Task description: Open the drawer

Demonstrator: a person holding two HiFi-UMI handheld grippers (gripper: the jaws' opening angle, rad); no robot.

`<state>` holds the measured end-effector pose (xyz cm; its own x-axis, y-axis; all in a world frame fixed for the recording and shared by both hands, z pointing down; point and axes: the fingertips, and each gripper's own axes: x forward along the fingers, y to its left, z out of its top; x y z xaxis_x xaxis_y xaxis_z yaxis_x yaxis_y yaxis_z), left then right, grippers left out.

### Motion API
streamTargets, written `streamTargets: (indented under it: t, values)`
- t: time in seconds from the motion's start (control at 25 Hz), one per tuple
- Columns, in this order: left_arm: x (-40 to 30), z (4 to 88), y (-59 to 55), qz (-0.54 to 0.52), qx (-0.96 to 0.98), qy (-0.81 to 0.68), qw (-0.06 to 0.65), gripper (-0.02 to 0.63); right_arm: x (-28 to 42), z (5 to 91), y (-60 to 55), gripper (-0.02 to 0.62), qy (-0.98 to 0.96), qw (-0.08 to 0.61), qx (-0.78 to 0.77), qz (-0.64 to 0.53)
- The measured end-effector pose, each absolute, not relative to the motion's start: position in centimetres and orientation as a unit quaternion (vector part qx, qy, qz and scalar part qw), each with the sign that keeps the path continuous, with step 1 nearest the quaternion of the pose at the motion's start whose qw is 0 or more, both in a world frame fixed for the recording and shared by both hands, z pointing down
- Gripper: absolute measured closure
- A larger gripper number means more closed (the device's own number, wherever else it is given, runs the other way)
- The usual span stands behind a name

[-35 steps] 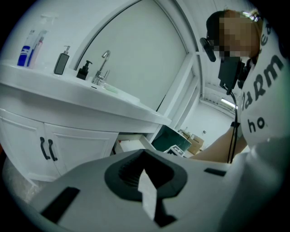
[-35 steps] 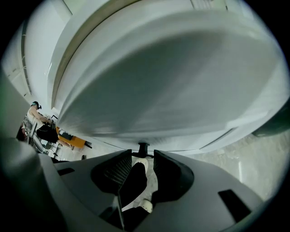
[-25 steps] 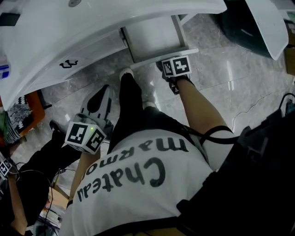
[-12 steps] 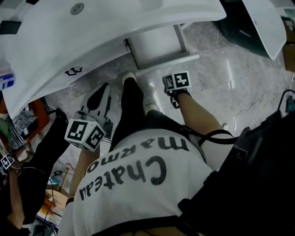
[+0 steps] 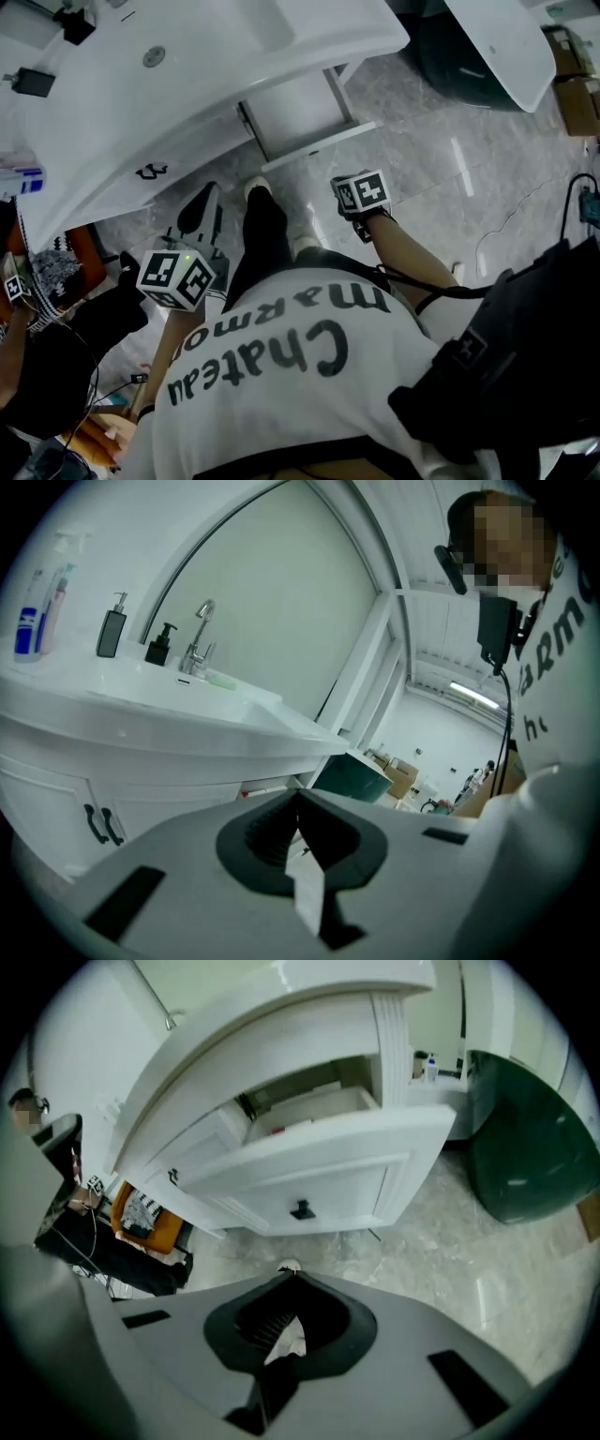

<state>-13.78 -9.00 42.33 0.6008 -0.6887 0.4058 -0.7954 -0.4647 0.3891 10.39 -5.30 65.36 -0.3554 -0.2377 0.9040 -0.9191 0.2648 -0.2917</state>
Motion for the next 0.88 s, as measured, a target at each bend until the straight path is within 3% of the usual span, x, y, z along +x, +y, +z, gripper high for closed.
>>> streamTargets:
  t: [0.4, 0.72, 0.88]
  values:
    - [-14.0, 39.4, -3.0, 0.077, 0.845, -0.457, 0.267, 0.598, 13.6, 47.5, -11.0, 0.583, -0.773, 0.15, 0.506, 0.352]
    - [-13.4, 33.5, 0.7, 0.009, 0.838, -0.483, 0.253, 0.597, 14.1, 31.8, -7.3, 0.584, -0.848, 0.026, 0.47, 0.243]
    - [-12.3, 28.2, 1.6, -0.026, 0.848, -0.468, 0.246, 0.597, 14.0, 25.3, -4.8, 0.584, -0.875, 0.033, 0.457, 0.154]
